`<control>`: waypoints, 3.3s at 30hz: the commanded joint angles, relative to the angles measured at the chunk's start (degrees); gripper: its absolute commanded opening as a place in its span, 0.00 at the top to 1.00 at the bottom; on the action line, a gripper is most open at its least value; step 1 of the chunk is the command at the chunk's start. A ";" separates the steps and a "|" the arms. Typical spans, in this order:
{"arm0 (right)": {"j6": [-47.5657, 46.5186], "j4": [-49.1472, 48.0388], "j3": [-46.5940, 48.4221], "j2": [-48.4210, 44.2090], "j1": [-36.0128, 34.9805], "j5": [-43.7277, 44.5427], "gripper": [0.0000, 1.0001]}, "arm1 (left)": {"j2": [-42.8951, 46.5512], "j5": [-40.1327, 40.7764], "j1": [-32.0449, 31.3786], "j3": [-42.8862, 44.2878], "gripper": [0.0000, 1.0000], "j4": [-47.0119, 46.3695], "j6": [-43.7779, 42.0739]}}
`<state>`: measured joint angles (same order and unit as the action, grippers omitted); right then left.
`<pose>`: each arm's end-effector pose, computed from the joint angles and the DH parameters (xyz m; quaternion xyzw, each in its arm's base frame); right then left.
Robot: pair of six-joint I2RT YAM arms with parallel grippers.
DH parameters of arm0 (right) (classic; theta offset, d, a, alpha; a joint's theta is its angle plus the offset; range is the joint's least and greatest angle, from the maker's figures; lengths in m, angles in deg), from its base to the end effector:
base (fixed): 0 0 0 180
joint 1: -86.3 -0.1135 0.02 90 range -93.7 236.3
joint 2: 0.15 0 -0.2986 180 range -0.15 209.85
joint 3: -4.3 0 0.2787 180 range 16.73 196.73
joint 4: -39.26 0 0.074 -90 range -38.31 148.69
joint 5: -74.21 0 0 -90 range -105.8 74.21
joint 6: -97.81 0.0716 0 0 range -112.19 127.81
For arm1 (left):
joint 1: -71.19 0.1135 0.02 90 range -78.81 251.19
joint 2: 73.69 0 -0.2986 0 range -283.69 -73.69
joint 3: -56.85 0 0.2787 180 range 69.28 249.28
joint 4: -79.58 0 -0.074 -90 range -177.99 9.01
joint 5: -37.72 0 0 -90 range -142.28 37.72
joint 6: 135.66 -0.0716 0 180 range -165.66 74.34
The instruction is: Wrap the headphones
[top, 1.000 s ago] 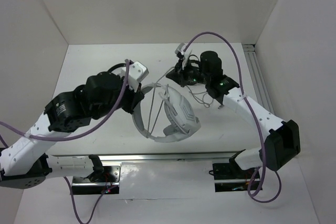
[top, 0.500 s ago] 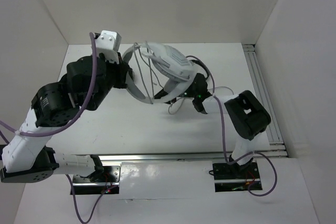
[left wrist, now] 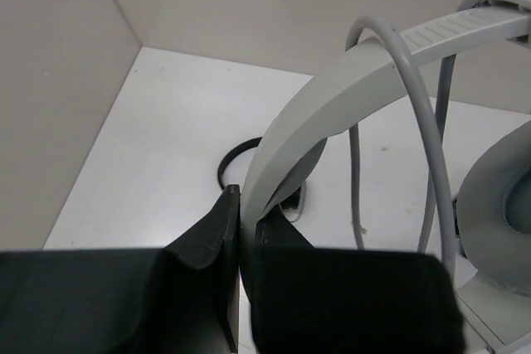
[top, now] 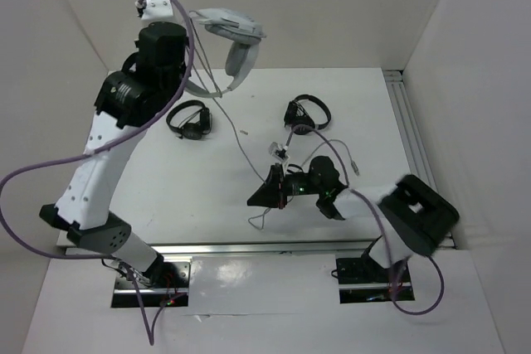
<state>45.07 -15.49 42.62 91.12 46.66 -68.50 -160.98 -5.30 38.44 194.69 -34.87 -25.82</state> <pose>0.2038 0.2428 0.1933 -0.3317 0.6168 0.6421 0.3118 0.2820 -0.1191 0.5952 -0.1593 0.7503 0.0362 0.6406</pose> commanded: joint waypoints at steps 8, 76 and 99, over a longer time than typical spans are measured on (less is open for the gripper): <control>-30.56 53.13 8.54 -38.61 -17.57 25.00 1.00 | -7.71 -1.81 4.63 -10.44 1.00 -1.46 2.85; -3.25 2.15 32.47 18.24 4.04 -2.58 0.74 | 17.32 -7.52 -28.33 -8.34 1.00 1.63 -0.94; -1.13 -12.71 14.64 21.77 -1.32 0.85 0.98 | 10.48 -5.31 -14.46 -2.53 1.00 1.63 3.64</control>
<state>44.06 -19.62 59.69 114.57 46.14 -69.14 -150.01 -8.52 20.34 189.68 -24.53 -25.43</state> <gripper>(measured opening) 0.044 0.125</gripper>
